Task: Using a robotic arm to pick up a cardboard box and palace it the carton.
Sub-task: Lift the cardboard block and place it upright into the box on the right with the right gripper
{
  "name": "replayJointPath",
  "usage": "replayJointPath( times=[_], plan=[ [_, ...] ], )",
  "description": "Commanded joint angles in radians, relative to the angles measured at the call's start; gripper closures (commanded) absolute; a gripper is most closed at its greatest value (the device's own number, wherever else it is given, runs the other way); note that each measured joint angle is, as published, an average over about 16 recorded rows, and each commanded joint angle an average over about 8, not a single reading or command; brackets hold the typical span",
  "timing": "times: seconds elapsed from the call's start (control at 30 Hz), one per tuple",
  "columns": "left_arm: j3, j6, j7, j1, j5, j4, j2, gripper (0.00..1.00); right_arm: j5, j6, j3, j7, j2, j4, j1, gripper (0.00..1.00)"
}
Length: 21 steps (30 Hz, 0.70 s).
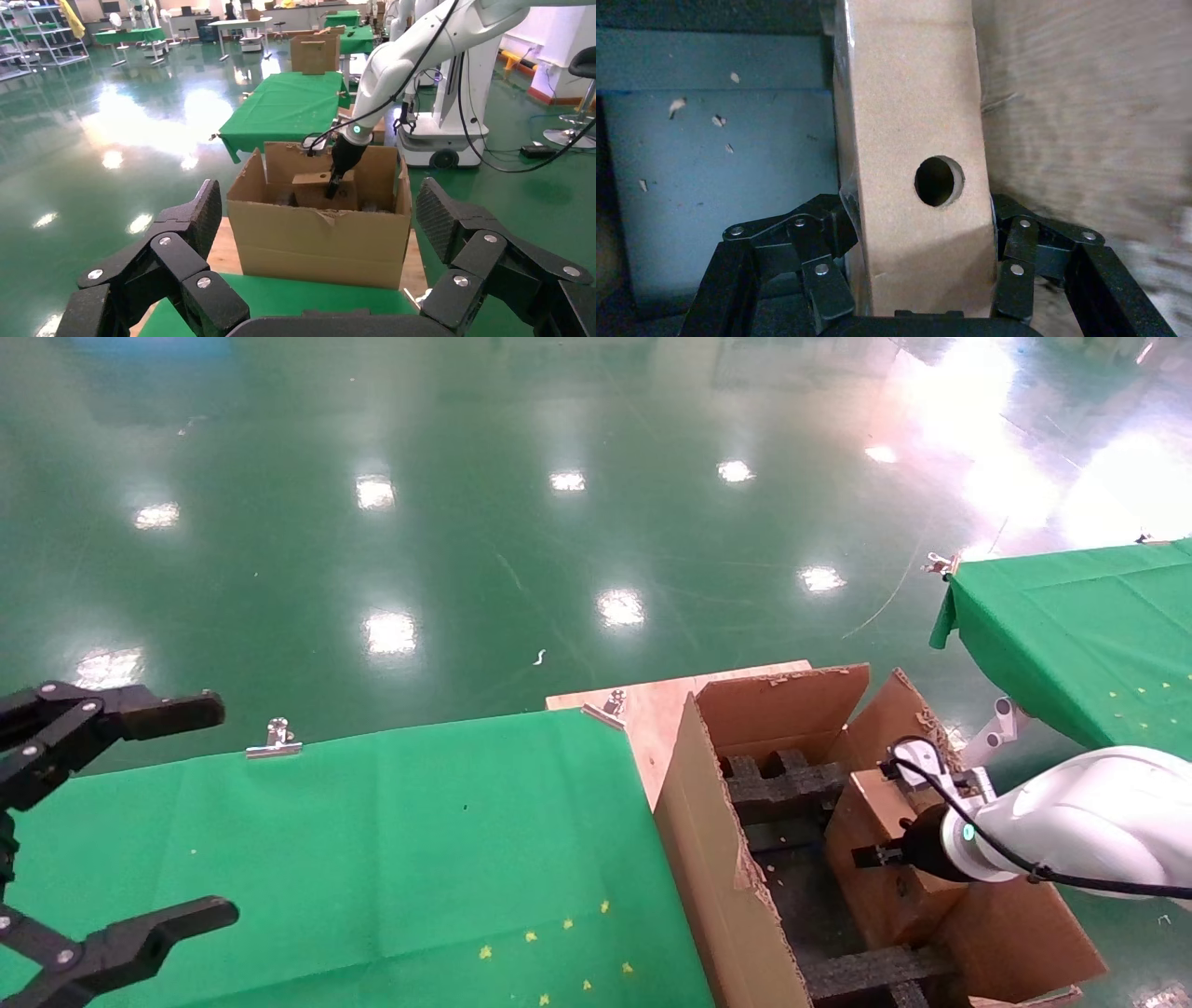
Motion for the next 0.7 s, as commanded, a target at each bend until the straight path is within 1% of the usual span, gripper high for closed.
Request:
replayJointPath(
  times=[0.03,0.17,0.2,0.23,0.43,0.47,0.5,0.7],
  plan=[
    [0.000,0.000,0.000,0.000,0.000,0.000,0.000,0.00,0.020,0.013,-0.002,-0.018,-0.017,-0.033,-0.011,1.00],
    [0.000,0.000,0.000,0.000,0.000,0.000,0.000,0.00,0.068,0.024,-0.004,-0.060,-0.038,-0.077,-0.029,1.00],
    [0.000,0.000,0.000,0.000,0.000,0.000,0.000,0.00,0.078,0.026,-0.004,-0.070,-0.042,-0.086,-0.033,0.97],
    [0.000,0.000,0.000,0.000,0.000,0.000,0.000,0.00,0.089,0.027,-0.004,-0.078,-0.045,-0.094,-0.037,0.91],
    [0.000,0.000,0.000,0.000,-0.001,0.000,0.000,0.00,0.124,0.034,-0.003,-0.101,-0.055,-0.122,-0.051,0.16],
    [0.000,0.000,0.000,0.000,-0.001,0.000,0.000,0.00,0.126,0.034,-0.003,-0.100,-0.055,-0.122,-0.052,0.06],
    [0.000,0.000,0.000,0.000,-0.001,0.000,0.000,0.00,0.124,0.033,-0.004,-0.099,-0.054,-0.119,-0.051,0.00],
    [0.000,0.000,0.000,0.000,-0.001,0.000,0.000,0.00,0.118,0.030,-0.004,-0.094,-0.052,-0.112,-0.045,0.00]
  ],
)
